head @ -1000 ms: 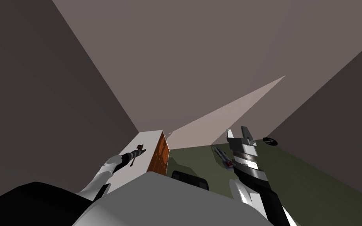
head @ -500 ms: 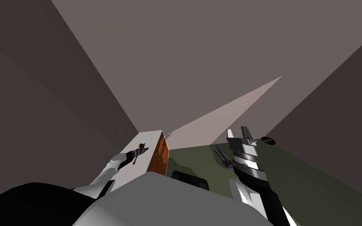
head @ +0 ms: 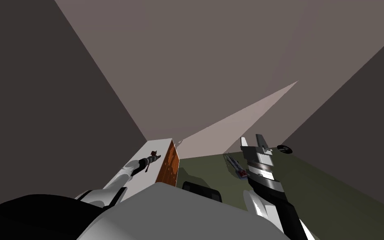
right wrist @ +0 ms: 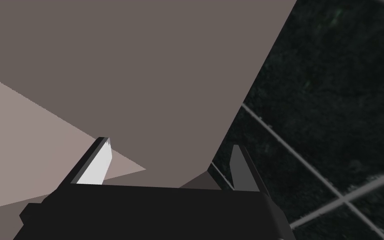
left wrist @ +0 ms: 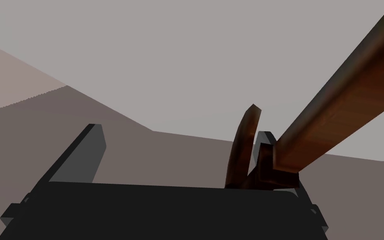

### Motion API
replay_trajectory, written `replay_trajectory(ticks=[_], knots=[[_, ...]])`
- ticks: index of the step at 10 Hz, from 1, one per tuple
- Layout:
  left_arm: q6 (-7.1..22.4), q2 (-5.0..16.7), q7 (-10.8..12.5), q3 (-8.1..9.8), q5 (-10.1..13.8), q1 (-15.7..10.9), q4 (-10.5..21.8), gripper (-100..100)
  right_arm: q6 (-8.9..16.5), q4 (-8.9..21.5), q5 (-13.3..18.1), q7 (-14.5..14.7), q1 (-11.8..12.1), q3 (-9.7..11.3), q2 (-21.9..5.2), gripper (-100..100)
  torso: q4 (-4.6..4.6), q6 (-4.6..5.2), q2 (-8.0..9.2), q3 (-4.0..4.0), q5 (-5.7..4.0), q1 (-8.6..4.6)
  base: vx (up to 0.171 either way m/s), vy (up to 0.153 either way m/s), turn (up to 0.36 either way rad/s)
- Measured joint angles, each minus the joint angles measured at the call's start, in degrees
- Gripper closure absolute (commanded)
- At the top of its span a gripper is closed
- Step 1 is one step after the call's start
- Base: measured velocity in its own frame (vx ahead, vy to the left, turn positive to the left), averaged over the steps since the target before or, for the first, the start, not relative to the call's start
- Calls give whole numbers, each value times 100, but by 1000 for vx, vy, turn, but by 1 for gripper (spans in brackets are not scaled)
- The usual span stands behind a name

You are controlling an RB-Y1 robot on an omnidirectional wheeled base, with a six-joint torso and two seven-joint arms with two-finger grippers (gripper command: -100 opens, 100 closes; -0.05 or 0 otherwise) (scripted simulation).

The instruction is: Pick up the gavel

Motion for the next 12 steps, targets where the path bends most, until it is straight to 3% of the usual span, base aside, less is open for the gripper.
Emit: replay_trajectory(ticks=[5, 10, 11, 12], knots=[[-6, -2, 2, -7, 7, 9, -3, -100, 0, 0, 0, 0, 0, 0, 0, 0, -1, 3, -4, -2, 4, 1, 12, 0, 49], [-153, -68, -536, -541, 361, -226, 62, -100, 0, 0, 0, 0, 2, 0, 0, 0, -13, 4, -55, -32, 3, -3, 132, -17, 277], [-188, -79, -674, -615, 433, -348, 194, -100, 0, 0, 0, 0, 2, -1, 0, 0, -11, 9, -55, -32, 7, 8, 94, -4, 196], [-178, -95, -686, -740, 451, -335, 84, -100, 0, 0, 0, 0, 1, 0, 0, 0, -11, 9, -52, -30, 9, 11, 40, -8, 35]])
